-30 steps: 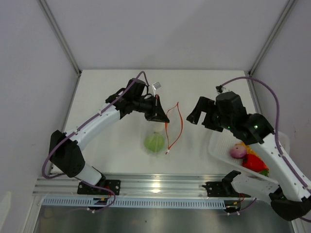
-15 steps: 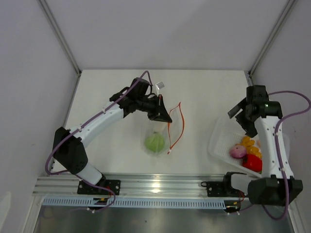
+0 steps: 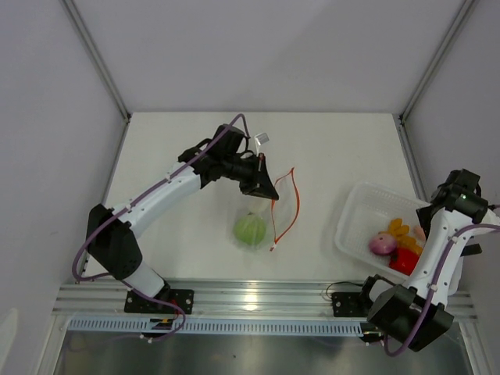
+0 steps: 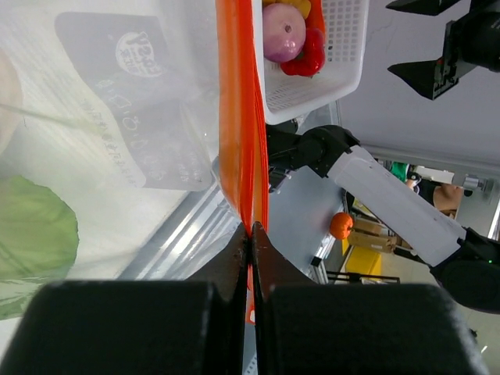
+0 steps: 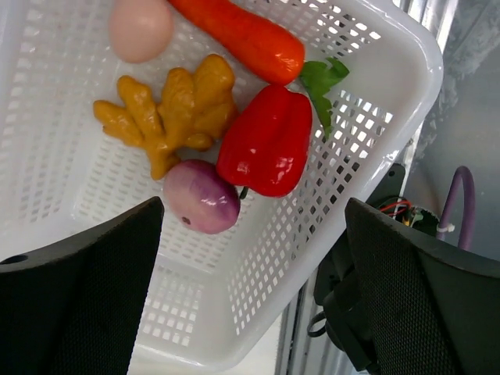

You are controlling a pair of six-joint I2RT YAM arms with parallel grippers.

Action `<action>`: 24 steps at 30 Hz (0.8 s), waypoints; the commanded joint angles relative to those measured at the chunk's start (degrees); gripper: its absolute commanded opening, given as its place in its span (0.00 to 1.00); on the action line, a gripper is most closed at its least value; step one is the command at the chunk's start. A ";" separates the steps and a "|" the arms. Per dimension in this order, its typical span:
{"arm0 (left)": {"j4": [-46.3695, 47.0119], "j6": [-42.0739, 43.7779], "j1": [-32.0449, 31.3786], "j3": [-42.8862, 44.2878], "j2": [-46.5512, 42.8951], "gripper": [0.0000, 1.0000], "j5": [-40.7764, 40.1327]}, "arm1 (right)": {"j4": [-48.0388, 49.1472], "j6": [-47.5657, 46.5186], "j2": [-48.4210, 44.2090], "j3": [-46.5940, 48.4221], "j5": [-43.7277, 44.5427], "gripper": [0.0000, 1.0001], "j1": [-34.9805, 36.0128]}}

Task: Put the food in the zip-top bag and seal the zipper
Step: Pick up the fake vegetable from the bin.

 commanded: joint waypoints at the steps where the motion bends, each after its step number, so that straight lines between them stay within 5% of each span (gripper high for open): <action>1: -0.06 1.04 -1.28 1.91 0.47 0.00 0.91 | -4.31 2.54 1.56 -2.35 0.47 0.99 -3.10; 10: -0.50 1.47 -2.07 1.12 -1.55 0.01 0.55 | 8.52 -0.36 -4.59 -14.21 -9.21 0.97 -11.01; 24: -0.15 1.47 -2.16 0.77 -1.20 0.00 0.82 | 15.03 -1.86 -0.90 -17.83 -12.65 0.89 -11.11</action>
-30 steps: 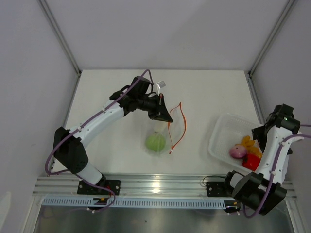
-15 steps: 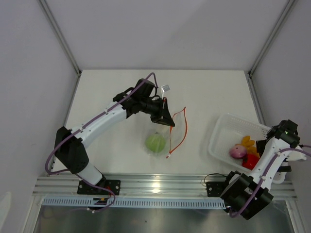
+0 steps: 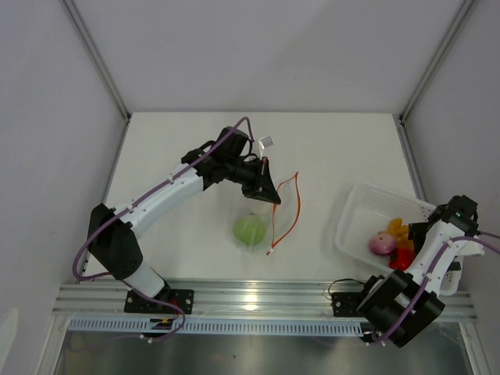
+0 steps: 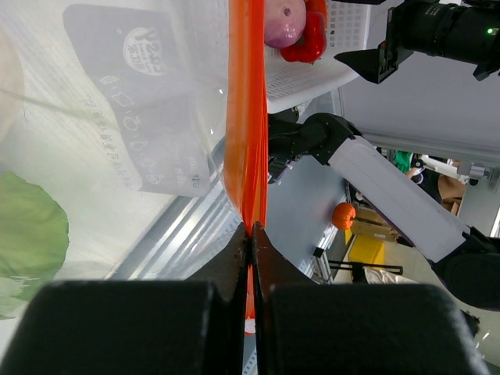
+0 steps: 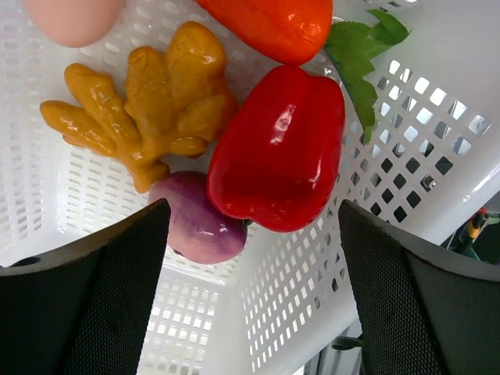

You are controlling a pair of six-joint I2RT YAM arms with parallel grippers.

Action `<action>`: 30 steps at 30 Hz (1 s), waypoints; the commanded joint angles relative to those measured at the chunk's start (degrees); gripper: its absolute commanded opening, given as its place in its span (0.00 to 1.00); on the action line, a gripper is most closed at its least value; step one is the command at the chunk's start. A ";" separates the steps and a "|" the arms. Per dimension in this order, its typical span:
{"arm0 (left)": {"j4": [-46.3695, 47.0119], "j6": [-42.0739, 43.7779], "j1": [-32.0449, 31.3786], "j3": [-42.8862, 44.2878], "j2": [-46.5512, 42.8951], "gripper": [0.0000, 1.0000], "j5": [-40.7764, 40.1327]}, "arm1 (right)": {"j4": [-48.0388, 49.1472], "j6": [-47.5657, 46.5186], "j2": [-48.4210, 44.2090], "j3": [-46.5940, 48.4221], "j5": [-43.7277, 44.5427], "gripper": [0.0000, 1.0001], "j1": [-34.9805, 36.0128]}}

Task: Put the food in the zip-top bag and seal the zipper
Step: Pick up the fake vegetable from the bin.

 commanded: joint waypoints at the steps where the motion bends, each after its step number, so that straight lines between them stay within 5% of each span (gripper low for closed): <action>1: 0.62 0.97 -0.24 0.68 -1.40 0.01 0.86 | 1.39 0.11 0.52 -0.38 0.64 0.89 -0.24; 22: 1.67 0.71 -0.24 -1.61 -1.84 0.00 1.48 | 8.33 6.61 5.09 -11.02 2.83 0.85 0.90; 25: 1.76 0.71 -0.24 -1.87 -2.02 0.00 1.48 | 9.65 6.53 5.27 -11.72 2.66 0.69 0.90; 30: 2.11 0.62 -0.33 -2.13 -2.10 0.01 1.39 | 9.22 5.39 1.59 -10.67 1.52 0.27 1.69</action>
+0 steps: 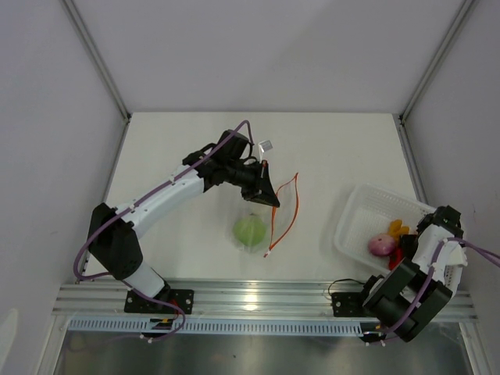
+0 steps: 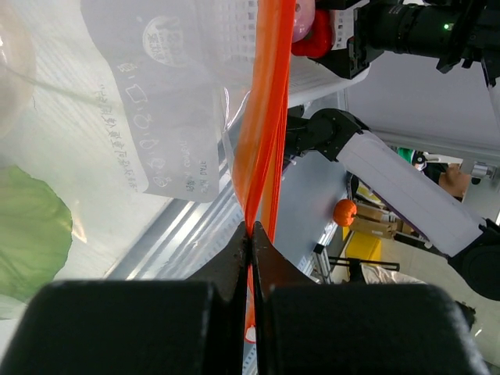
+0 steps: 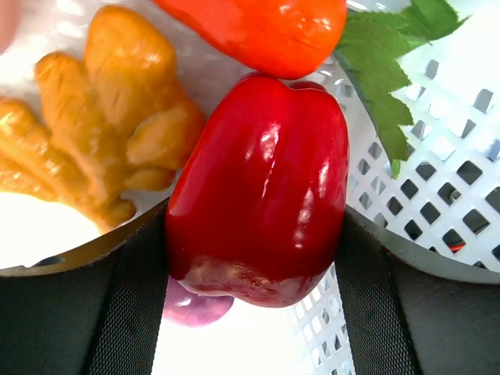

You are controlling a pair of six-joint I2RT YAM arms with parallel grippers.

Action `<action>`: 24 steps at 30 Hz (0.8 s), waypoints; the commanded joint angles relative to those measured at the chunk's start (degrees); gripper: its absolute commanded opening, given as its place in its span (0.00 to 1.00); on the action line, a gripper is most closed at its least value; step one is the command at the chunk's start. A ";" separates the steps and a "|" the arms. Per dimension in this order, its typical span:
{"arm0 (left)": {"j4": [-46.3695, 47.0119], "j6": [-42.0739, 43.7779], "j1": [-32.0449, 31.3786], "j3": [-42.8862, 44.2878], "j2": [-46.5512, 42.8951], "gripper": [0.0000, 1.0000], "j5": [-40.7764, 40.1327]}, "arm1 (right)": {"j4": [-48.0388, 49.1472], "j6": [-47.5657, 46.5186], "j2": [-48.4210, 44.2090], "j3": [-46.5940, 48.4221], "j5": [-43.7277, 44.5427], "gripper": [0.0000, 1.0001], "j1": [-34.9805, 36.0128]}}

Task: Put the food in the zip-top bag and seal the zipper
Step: Pick up the fake vegetable from the bin, then place the fake vegetable in the zipper food storage bag.

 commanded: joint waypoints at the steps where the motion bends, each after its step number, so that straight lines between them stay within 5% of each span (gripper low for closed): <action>1: 1.91 0.36 -0.24 -0.45 -2.08 0.01 1.35 | 0.52 -0.21 -4.36 0.54 0.62 0.23 0.97; 4: 2.44 0.18 -0.24 -0.28 -1.82 0.01 1.52 | -2.03 -0.56 -7.09 3.96 -0.34 0.00 2.81; 14: 2.00 0.00 -0.24 1.21 -1.64 0.01 1.17 | -6.97 -4.07 -14.04 22.07 -4.73 0.00 21.43; 18: 1.83 0.00 -0.33 2.54 -1.55 0.01 0.82 | -1.26 -7.41 -15.46 25.76 -14.02 0.00 34.25; 24: 2.18 -0.61 -0.24 2.36 -1.73 0.01 0.56 | 3.13 -11.62 -7.64 33.94 -12.83 0.00 63.60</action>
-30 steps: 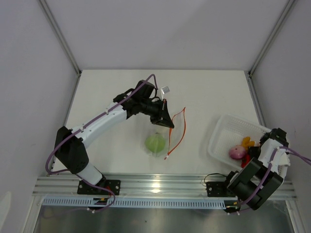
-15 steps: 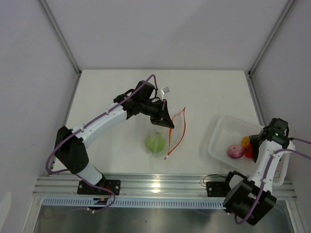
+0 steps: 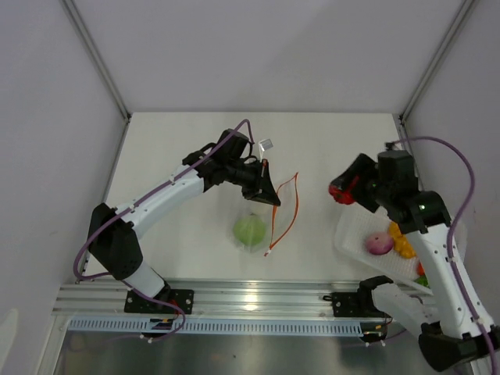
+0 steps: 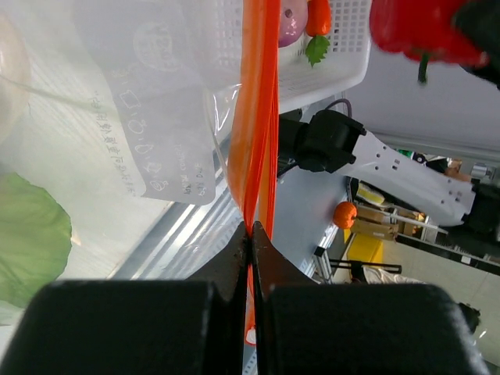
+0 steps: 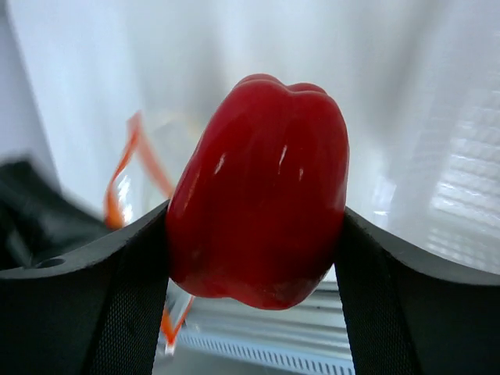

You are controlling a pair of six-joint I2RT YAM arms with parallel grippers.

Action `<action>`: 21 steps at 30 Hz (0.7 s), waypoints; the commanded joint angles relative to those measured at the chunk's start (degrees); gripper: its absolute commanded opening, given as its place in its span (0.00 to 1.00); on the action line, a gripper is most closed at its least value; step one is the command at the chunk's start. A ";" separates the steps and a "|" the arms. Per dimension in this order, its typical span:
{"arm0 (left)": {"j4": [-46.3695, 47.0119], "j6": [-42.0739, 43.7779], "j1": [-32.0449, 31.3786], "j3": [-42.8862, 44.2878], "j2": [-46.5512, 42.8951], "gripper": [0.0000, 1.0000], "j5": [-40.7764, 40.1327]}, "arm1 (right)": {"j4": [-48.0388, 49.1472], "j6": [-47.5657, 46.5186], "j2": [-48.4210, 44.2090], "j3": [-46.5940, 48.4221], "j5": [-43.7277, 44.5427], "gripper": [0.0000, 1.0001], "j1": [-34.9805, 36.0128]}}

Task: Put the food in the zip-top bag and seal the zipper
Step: Place the fake vegetable in the zipper food storage bag.

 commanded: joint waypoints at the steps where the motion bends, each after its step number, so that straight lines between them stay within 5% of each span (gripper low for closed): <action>1: 1.24 -0.50 -0.24 2.12 -1.90 0.01 0.23 | 7.33 -4.94 4.23 4.08 -0.79 0.00 13.39; 5: 0.36 -0.24 -0.24 2.65 -1.91 0.01 -0.12 | 15.95 -8.90 7.49 4.53 -6.47 0.00 27.11; 8: -0.16 0.11 -0.24 3.70 -1.64 0.01 0.05 | 19.22 -11.19 8.99 4.00 -9.83 0.00 30.73; 21: -2.63 1.08 -0.24 3.88 -3.13 0.01 -1.35 | 29.15 -10.14 3.20 -9.27 -14.32 0.00 30.83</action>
